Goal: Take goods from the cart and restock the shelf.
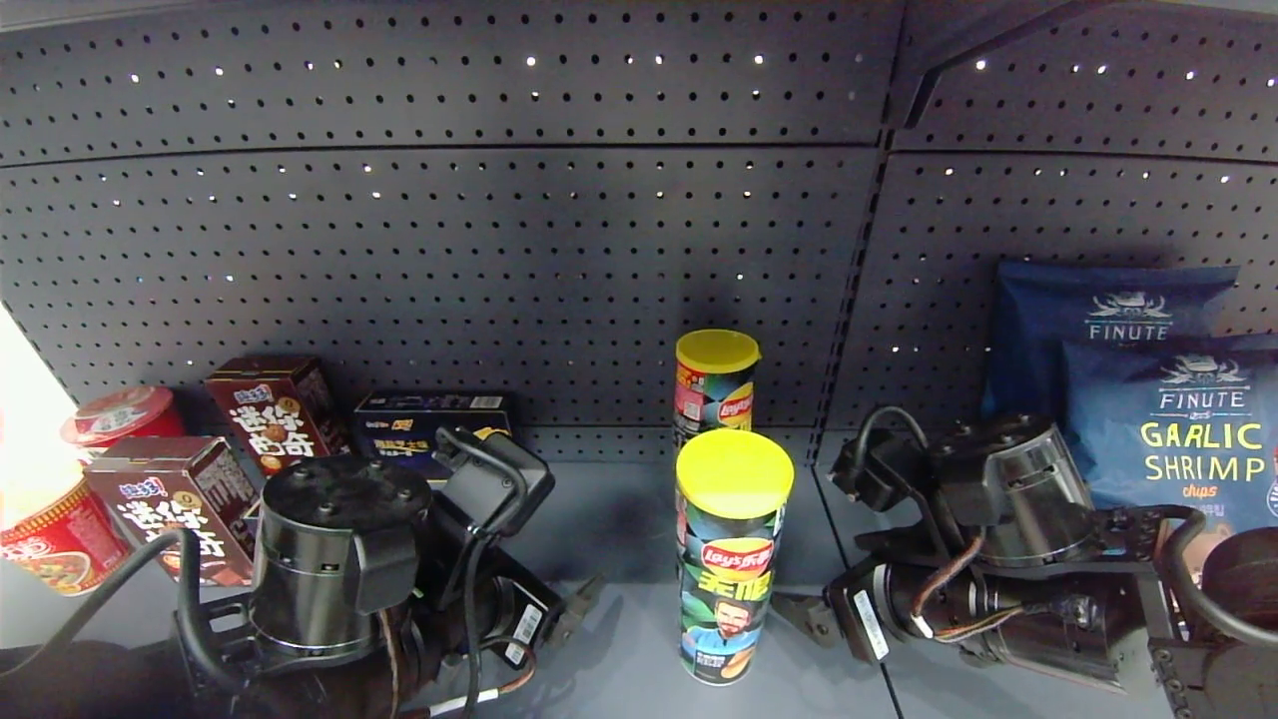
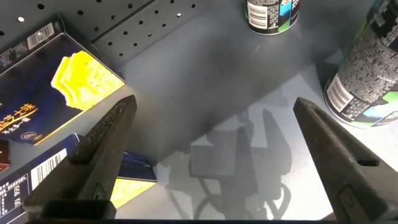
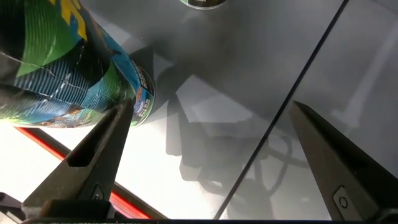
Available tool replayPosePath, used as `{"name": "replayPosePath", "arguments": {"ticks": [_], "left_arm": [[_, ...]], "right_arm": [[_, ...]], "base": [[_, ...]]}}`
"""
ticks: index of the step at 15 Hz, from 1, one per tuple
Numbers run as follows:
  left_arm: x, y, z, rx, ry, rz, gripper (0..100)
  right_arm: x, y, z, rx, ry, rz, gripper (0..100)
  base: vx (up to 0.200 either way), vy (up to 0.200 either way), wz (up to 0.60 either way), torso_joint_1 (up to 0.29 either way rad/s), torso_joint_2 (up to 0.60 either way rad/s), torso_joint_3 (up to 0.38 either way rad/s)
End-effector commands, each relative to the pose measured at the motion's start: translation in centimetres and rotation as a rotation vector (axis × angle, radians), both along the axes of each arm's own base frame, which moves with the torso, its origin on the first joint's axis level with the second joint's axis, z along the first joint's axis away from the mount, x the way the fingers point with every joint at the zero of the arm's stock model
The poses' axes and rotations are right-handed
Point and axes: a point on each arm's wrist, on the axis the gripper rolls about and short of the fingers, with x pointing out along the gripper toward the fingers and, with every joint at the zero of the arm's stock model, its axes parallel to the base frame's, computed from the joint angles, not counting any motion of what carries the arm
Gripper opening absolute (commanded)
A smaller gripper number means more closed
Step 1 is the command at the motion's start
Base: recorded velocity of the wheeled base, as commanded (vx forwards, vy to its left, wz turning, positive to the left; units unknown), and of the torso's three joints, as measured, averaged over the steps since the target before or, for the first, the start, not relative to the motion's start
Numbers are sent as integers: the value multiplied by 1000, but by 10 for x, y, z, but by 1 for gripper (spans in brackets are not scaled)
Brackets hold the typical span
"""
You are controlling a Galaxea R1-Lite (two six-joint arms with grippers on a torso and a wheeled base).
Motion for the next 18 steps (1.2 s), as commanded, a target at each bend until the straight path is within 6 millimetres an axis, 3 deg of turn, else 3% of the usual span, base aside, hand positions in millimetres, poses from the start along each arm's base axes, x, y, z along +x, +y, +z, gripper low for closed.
{"name": "replayPosePath", "arguments": {"ticks": [1, 5, 10, 13, 18], "left_arm": [[0, 0, 0, 1, 1, 1, 100], [0, 0, -1, 2, 2, 1, 100], [-3, 3, 2, -7, -6, 4, 100], [-12, 23, 24, -58, -77, 57, 100], [-33, 54, 50, -108, -197, 161, 100]], "right_arm": [[1, 1, 0, -1, 1, 0, 100], [-2, -4, -1, -3, 3, -6, 100], [-22, -27, 9, 24, -24, -20, 100], [-48, -57, 24, 77, -86, -49, 100], [-91, -109, 27, 128, -165, -145, 100]], "base": [[0, 0, 0, 0, 0, 0], [0, 0, 0, 0, 0, 0], [0, 0, 0, 0, 0, 0], [0, 0, 0, 0, 0, 0], [0, 0, 0, 0, 0, 0]]}}
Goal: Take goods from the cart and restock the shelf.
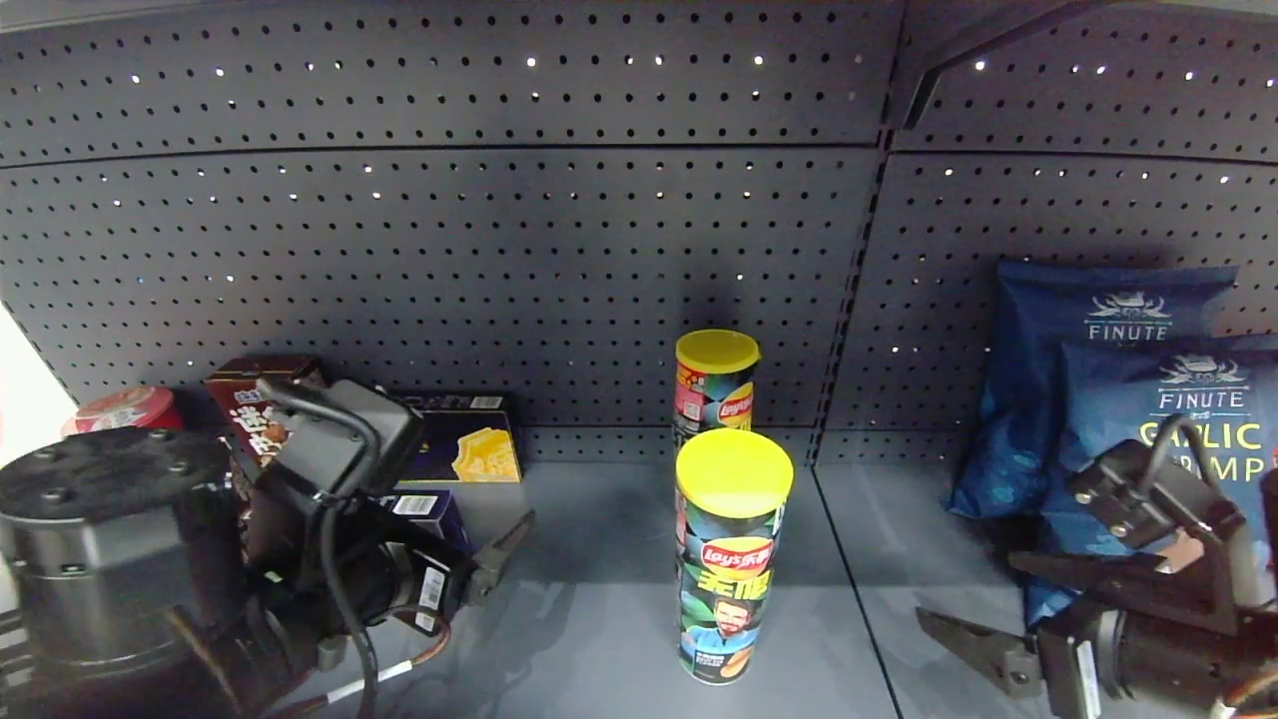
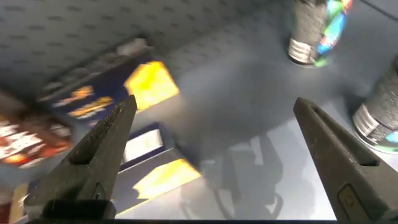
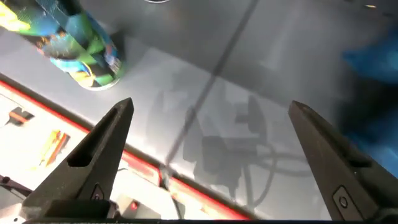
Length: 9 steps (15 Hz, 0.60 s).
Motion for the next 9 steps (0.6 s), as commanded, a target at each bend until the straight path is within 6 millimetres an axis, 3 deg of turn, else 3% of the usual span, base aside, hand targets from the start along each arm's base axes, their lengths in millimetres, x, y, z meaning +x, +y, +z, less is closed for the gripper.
{"name": "replayPosePath", "arguments": {"ticks": [1, 3, 6, 9], "left_arm": [[-13, 21, 15, -30, -72, 49, 100], [-26, 50, 18, -41, -119, 149, 100], [-68, 91, 13, -42, -163, 348, 100], [-97, 115, 3, -40, -190, 535, 100]], "right_arm": [[-29, -30, 3, 39, -63, -61, 100], [-44, -52, -2, 49, -87, -160, 100], [-65, -76, -10, 57, -156, -312, 100], [-82, -91, -17, 63, -221, -471, 100]], "base": [[0, 0, 0, 0, 0, 0], [0, 0, 0, 0, 0, 0], [0, 0, 0, 0, 0, 0], [0, 0, 0, 0, 0, 0]]}}
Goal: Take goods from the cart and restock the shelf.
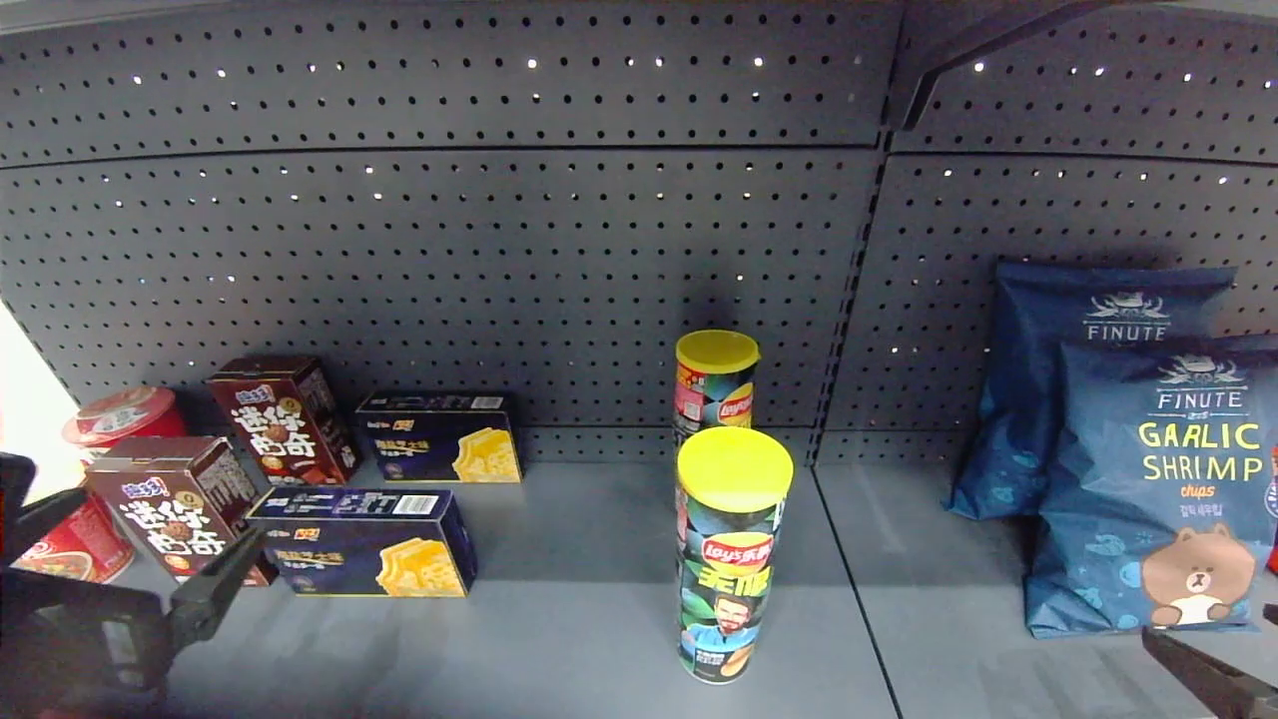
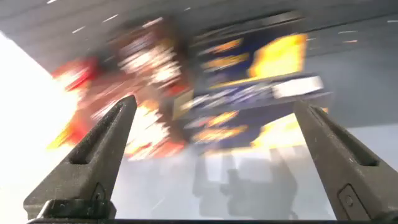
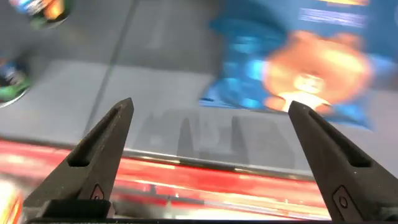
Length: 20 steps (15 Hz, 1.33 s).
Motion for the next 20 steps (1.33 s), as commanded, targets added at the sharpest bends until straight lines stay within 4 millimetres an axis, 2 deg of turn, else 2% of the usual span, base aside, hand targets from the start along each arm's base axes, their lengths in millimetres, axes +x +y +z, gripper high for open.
{"name": "replayPosePath", "arguments": {"ticks": [1, 4, 6, 8, 9, 11, 12, 18, 20], "left_arm": [[-46, 25, -20, -13, -65, 206, 100], [-81, 34, -51, 3, -43, 359, 100], [-109, 35, -71, 2, -28, 481, 100], [-131, 34, -93, -6, -74, 402, 100], [-134, 33, -94, -17, -106, 357, 100], [-132, 29, -95, -82, -167, 100, 100], [-131, 29, -96, -109, -184, 70, 100], [-130, 28, -96, -109, -200, 63, 100], [-130, 28, -96, -104, -201, 58, 100]], "right_arm": [[-27, -16, -11, 13, -79, -189, 100], [-57, -19, -32, 7, -85, -258, 100], [-82, -18, -55, 6, -88, -291, 100], [-94, -17, -65, 28, -169, -228, 100], [-95, -16, -66, 33, -182, -206, 100], [-100, -15, -69, 37, -245, -79, 100], [-102, -15, -69, 29, -265, -63, 100], [-98, -15, -72, 32, -356, -62, 100], [-98, -15, -72, 40, -355, -61, 100]], "base": [[0, 0, 0, 0, 0, 0], [0, 0, 0, 0, 0, 0], [0, 0, 0, 0, 0, 0], [0, 0, 0, 0, 0, 0], [0, 0, 0, 0, 0, 0], [0, 0, 0, 0, 0, 0], [0, 0, 0, 0, 0, 0], [0, 0, 0, 0, 0, 0], [-200, 0, 0, 5, 0, 0]]}}
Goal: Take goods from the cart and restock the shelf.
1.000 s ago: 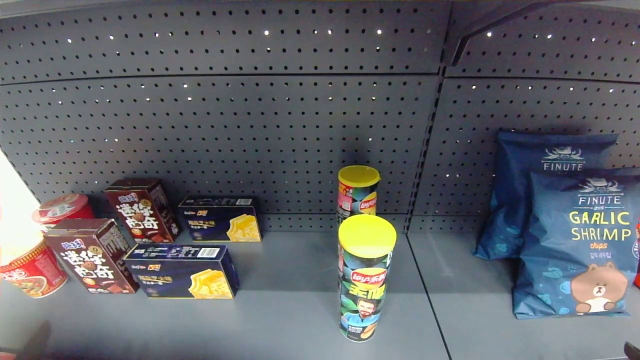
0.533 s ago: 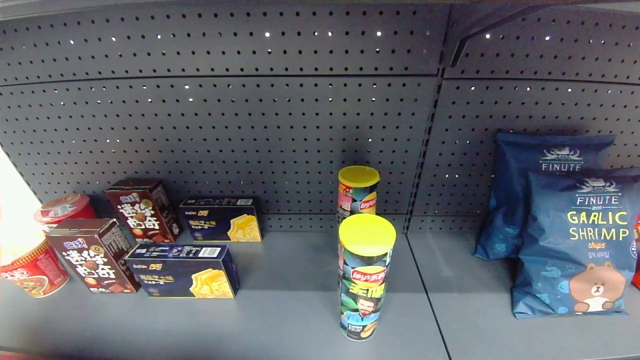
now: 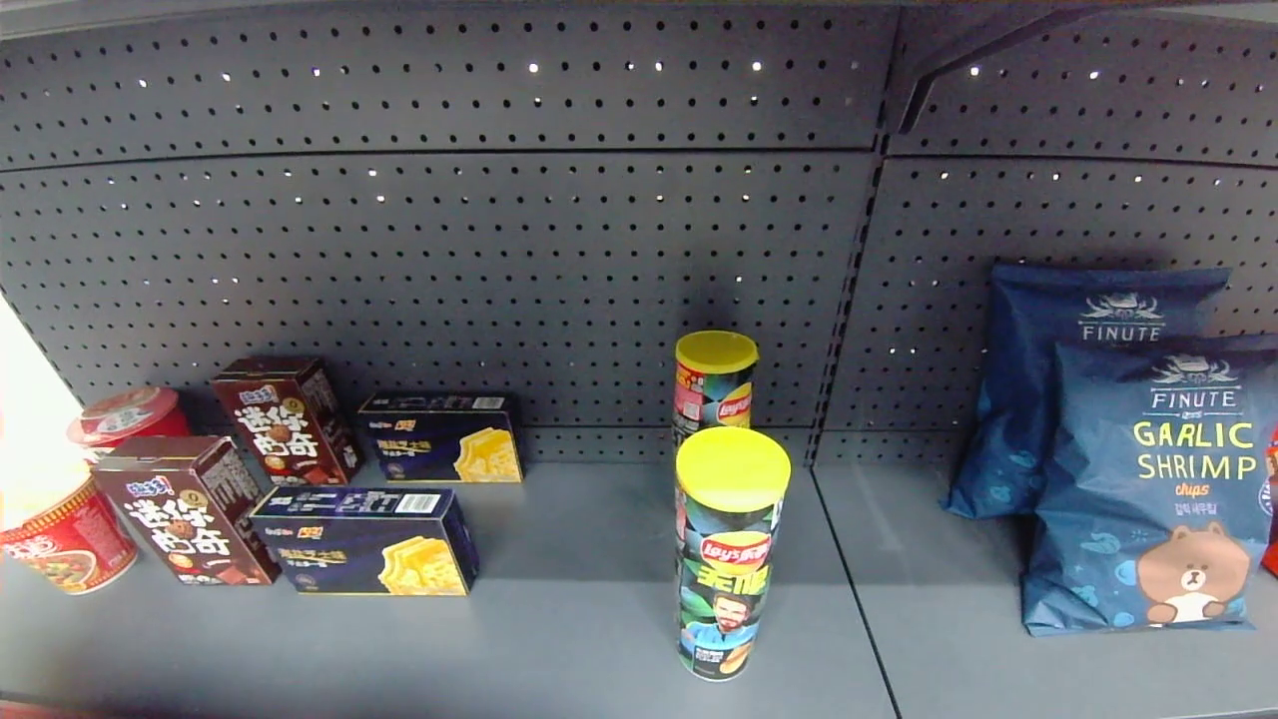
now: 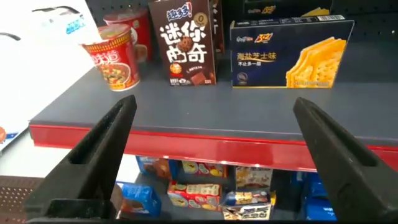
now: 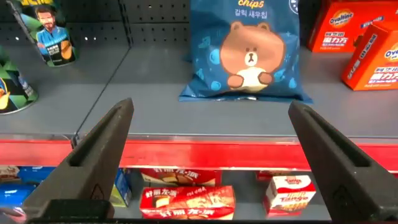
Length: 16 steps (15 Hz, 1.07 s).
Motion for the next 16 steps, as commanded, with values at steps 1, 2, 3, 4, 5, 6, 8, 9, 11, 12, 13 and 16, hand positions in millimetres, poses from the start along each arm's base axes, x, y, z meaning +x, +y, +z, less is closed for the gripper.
{"name": "replayPosePath", "arguments": {"ticks": [1, 2, 3, 4, 5, 6, 8, 9, 11, 12, 13, 16], "left_arm": [[0, 0, 0, 1, 0, 0, 100], [0, 0, 0, 0, 0, 0, 100], [0, 0, 0, 1, 0, 0, 100], [0, 0, 0, -2, -1, -1, 100], [0, 0, 0, -3, -1, 0, 100], [0, 0, 0, -8, -2, -2, 100], [0, 0, 0, -6, 0, -3, 100], [0, 0, 0, 0, 0, -4, 100], [0, 0, 0, -2, -1, -1, 100], [0, 0, 0, -8, -2, 0, 100], [0, 0, 0, -9, -2, -3, 100], [0, 0, 0, -2, -1, -1, 100]], "right_arm": [[0, 0, -1, -3, 3, 1, 100], [0, 0, -1, -6, 3, -2, 100], [0, 0, -1, -13, 3, 4, 100], [0, 0, 0, -22, 1, 7, 100], [0, 0, 0, -22, 1, 9, 100], [0, 0, -1, -23, 2, 9, 100], [0, 0, 0, -25, 1, 9, 100], [0, 0, 0, -25, 1, 9, 100], [0, 0, 0, -25, 1, 9, 100], [0, 0, 0, -25, 1, 10, 100], [0, 0, 0, -25, 1, 10, 100], [0, 0, 0, -25, 1, 10, 100]], "base": [[0, 0, 0, 0, 0, 0], [0, 0, 0, 0, 0, 0], [0, 0, 0, 0, 0, 0], [0, 0, 0, 0, 0, 0], [0, 0, 0, 0, 0, 0], [0, 0, 0, 0, 0, 0], [0, 0, 0, 0, 0, 0], [0, 0, 0, 0, 0, 0], [-100, 0, 0, 1, 6, -1], [-200, 0, 0, 2, 7, 12], [0, 0, 0, 0, 0, 0], [0, 0, 0, 0, 0, 0]]}}
